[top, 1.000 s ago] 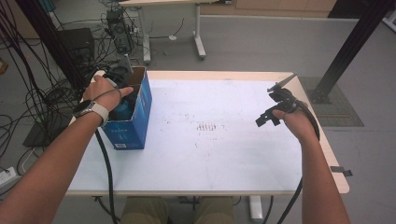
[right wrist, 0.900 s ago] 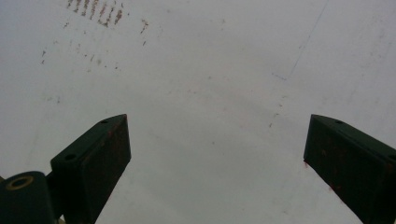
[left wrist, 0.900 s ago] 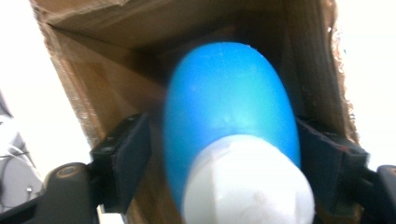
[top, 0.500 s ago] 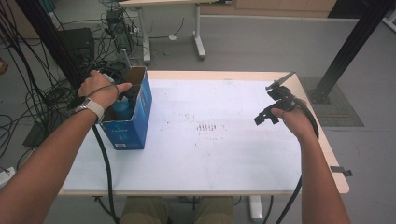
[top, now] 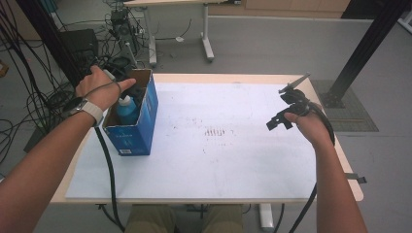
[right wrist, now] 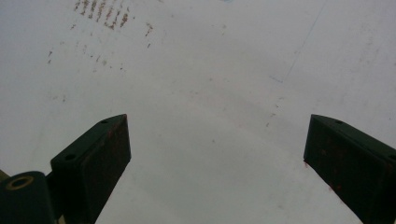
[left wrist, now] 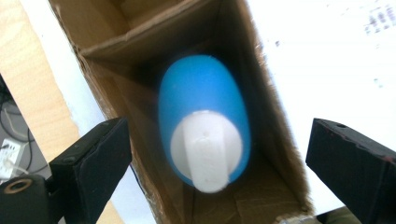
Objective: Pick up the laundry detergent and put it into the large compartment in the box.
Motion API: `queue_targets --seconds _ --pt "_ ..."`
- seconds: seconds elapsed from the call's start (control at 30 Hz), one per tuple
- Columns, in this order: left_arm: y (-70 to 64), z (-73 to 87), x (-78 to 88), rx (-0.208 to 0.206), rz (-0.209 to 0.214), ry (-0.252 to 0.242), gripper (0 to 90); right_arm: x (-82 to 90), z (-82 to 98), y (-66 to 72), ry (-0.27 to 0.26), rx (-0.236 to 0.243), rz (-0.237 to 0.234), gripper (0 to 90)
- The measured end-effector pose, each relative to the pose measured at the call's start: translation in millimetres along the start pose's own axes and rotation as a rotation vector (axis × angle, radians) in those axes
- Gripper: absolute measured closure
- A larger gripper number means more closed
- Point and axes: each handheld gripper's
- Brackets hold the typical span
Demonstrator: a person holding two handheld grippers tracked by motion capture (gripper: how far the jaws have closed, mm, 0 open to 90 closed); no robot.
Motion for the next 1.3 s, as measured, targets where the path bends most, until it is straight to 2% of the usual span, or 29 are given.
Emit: queue_targets --seconds 0.07,0.17,0.27,0.4,0.53,0.6,0.73,1.07,1.2,1.3 --pt "-3.4 0.9 6.1 -0.012 -0.003 -0.009 7.0 1.4 0.6 -0.4 0.000 -0.001 0.002 7.3" --pt "-7.4 -1.3 13.4 -0.036 0.007 0.007 6.4 2.6 2.1 -1.0 -0.004 -0.003 0.002 7.3" --pt "-15.2 -2.0 20.1 -0.061 -0.004 0.010 6.3 3.4 2.6 -1.3 -0.002 -0.006 0.001 7.3" --pt "-29.8 -3.6 27.9 -0.121 -0.020 0.026 6.1 4.5 2.8 -0.9 -0.003 -0.001 0.003 7.3" --pt "-39.3 -3.1 35.9 -0.171 -0.004 0.020 6.0 6.8 2.4 -0.7 -0.005 0.000 0.006 7.3" --pt "-43.4 -5.7 38.6 -0.193 0.006 0.035 5.9 8.1 2.3 -0.3 -0.008 0.002 0.007 7.3" --pt "-49.9 -5.1 44.0 -0.220 0.014 0.032 5.9 10.9 2.3 0.6 -0.012 0.003 0.009 7.3" --pt "-59.6 -2.8 56.2 -0.254 0.033 0.012 6.0 17.3 1.5 2.5 -0.017 0.004 0.017 7.3" --pt "-62.9 0.7 57.8 -0.293 0.048 -0.007 6.0 20.0 0.7 3.6 -0.021 0.007 0.019 7.3" --pt "-65.6 -0.1 56.6 -0.319 0.058 -0.001 6.1 21.5 0.1 4.7 -0.021 0.009 0.022 7.3"
Point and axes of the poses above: each handheld gripper's, and its own axes: x roughly backward along the jaws, z roughly out of its underside, y roughly to its left, and after that the axes turned 15 degrees about z, right-handed
